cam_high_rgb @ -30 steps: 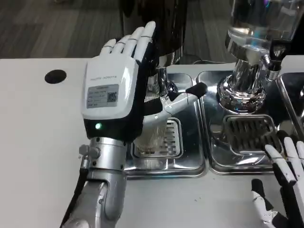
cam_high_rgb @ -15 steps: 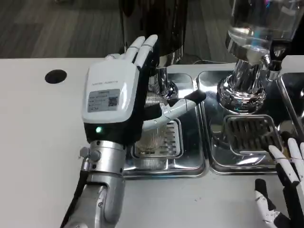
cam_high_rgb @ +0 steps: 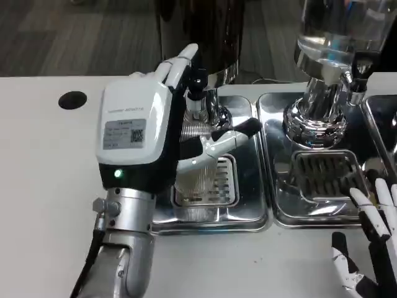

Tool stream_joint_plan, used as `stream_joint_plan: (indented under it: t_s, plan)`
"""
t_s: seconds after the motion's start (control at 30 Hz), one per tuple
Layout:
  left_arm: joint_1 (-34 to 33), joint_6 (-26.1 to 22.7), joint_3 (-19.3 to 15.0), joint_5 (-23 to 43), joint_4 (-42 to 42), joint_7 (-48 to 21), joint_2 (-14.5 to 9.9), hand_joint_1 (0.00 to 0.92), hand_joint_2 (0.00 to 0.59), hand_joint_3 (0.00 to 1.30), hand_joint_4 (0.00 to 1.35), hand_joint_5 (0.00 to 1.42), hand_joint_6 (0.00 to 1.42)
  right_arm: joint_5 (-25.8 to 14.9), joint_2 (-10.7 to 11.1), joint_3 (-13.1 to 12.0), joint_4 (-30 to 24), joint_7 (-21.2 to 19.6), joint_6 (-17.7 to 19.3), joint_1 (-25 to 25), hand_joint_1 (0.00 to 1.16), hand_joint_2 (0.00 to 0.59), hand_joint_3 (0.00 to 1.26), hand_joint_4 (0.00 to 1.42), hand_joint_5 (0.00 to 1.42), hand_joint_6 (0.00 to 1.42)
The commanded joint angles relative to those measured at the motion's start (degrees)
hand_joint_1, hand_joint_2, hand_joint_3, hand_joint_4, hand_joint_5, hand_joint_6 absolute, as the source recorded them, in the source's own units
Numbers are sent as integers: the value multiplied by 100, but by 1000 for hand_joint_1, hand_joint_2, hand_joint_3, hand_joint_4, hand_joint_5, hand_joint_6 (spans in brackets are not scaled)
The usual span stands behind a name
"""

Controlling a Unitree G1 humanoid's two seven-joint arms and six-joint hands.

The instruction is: Grasp the cup under the faucet to collect the drink, then remove the cup.

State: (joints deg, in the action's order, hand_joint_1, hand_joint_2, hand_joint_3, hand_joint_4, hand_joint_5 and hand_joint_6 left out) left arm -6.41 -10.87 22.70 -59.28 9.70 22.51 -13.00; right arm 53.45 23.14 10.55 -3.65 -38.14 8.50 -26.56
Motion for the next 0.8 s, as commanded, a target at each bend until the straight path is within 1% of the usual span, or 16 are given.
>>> stream_joint_plan:
  t_s: [0.03, 0.37, 0.8]
  plan:
    - [227, -8, 10, -101, -49, -72, -52, 0, 67, 242, 329, 606, 515, -18, 4, -2, -9, -19, 59, 15, 277, 474, 184, 0, 0, 65]
    - [390, 21, 53, -139, 6, -16, -14, 0, 67, 248, 328, 606, 519, -19, -13, 5, 11, -40, 93, -4, 282, 476, 184, 0, 0, 65]
    - [532, 59, 81, -137, -19, 30, -22, 0, 68, 259, 328, 606, 521, -30, -31, 7, 23, -65, 147, -31, 285, 477, 184, 0, 0, 65]
